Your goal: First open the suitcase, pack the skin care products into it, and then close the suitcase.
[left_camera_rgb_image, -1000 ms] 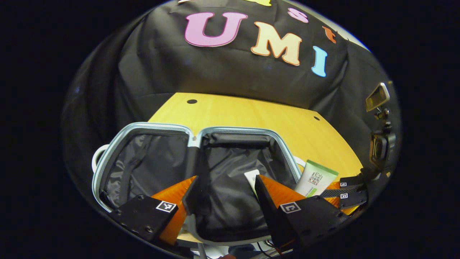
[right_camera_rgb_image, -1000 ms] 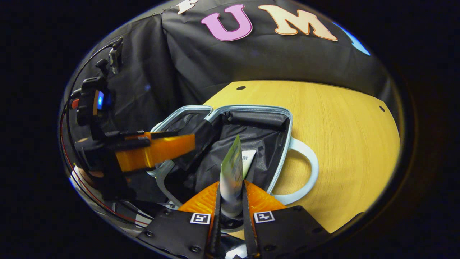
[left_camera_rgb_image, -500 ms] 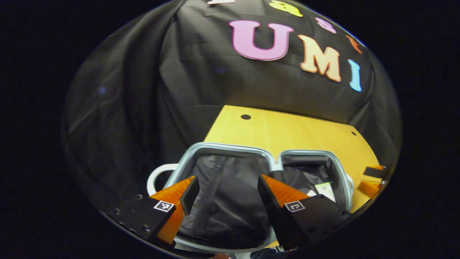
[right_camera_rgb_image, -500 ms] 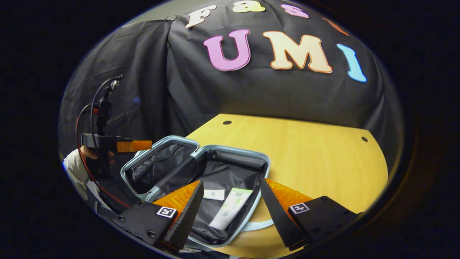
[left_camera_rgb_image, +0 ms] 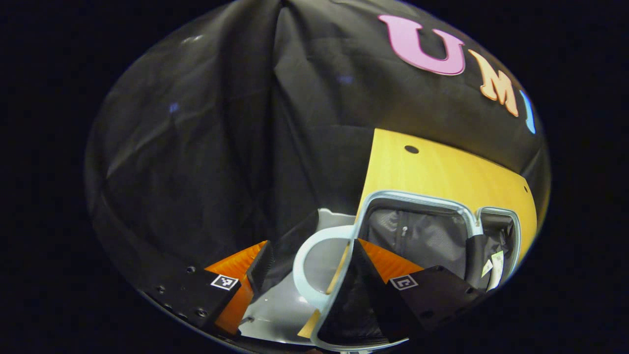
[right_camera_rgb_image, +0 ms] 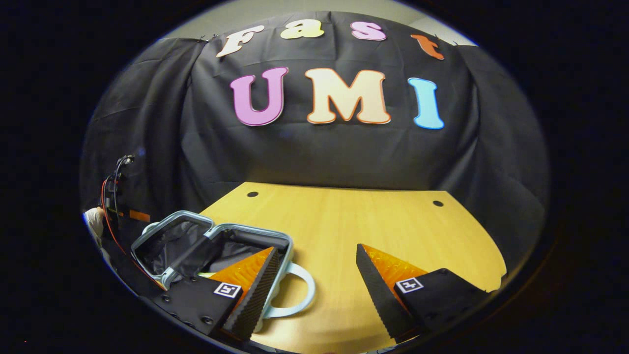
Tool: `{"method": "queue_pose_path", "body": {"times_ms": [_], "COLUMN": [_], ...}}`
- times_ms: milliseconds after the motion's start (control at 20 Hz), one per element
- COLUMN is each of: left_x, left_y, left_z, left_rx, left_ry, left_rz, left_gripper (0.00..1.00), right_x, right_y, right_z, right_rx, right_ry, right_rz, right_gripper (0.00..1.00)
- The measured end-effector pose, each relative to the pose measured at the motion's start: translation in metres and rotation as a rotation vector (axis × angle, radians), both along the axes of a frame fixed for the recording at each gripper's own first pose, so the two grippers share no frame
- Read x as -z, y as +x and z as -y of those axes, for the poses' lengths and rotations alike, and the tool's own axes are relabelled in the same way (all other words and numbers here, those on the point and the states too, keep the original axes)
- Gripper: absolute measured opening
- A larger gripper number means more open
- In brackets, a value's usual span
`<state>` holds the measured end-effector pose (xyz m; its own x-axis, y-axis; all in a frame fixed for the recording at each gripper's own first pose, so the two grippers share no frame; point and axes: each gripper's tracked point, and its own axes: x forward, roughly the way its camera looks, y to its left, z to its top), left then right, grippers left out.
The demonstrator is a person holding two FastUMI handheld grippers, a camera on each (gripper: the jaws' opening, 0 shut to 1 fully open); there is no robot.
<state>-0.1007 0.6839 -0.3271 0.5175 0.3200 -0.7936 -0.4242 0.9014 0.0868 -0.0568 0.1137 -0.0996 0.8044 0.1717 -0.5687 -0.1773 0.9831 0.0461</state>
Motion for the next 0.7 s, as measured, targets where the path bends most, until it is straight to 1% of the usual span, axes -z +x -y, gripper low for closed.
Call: {"method": "queue_pose_path", "body": {"times_ms": [100, 150, 200, 300, 350, 400, 450, 500, 550, 650, 700], "left_x": [0.020, 0.030, 0.037, 0.048, 0.056, 0.062, 0.069, 0.077, 0.074, 0.068, 0.059], "left_y": [-0.002, -0.003, -0.003, -0.008, -0.004, -0.006, -0.011, -0.016, -0.021, -0.009, -0.005], "left_z": [-0.007, -0.009, -0.009, -0.007, -0.010, -0.008, -0.006, -0.010, -0.011, -0.012, -0.007], "left_rx": [-0.039, -0.043, -0.033, -0.012, -0.014, -0.012, -0.014, -0.016, -0.015, -0.037, -0.049], "left_ry": [-0.067, -0.104, -0.133, -0.162, -0.167, -0.189, -0.191, -0.180, -0.184, -0.179, -0.185], "left_rz": [-0.038, -0.059, -0.076, -0.129, -0.132, -0.158, -0.199, -0.243, -0.263, -0.218, -0.191], "left_gripper": [0.94, 0.94, 0.92, 0.76, 0.72, 0.72, 0.66, 0.52, 0.39, 0.12, 0.10], "right_x": [-0.004, -0.007, -0.009, -0.012, -0.012, -0.014, -0.015, -0.018, -0.020, -0.025, -0.026], "right_y": [0.000, -0.001, -0.004, -0.008, -0.010, -0.011, -0.013, -0.014, -0.015, -0.015, -0.015], "right_z": [0.015, 0.020, 0.023, 0.026, 0.028, 0.030, 0.033, 0.036, 0.039, 0.049, 0.054], "right_rx": [0.038, 0.048, 0.057, 0.062, 0.060, 0.056, 0.054, 0.054, 0.054, 0.061, 0.066], "right_ry": [-0.026, -0.031, -0.033, -0.041, -0.051, -0.060, -0.068, -0.073, -0.075, -0.090, -0.097], "right_rz": [0.009, 0.011, 0.013, 0.019, 0.027, 0.031, 0.036, 0.038, 0.045, 0.061, 0.067], "right_gripper": [0.98, 0.98, 0.98, 0.98, 0.98, 0.98, 0.98, 0.98, 0.98, 1.00, 0.99]}}
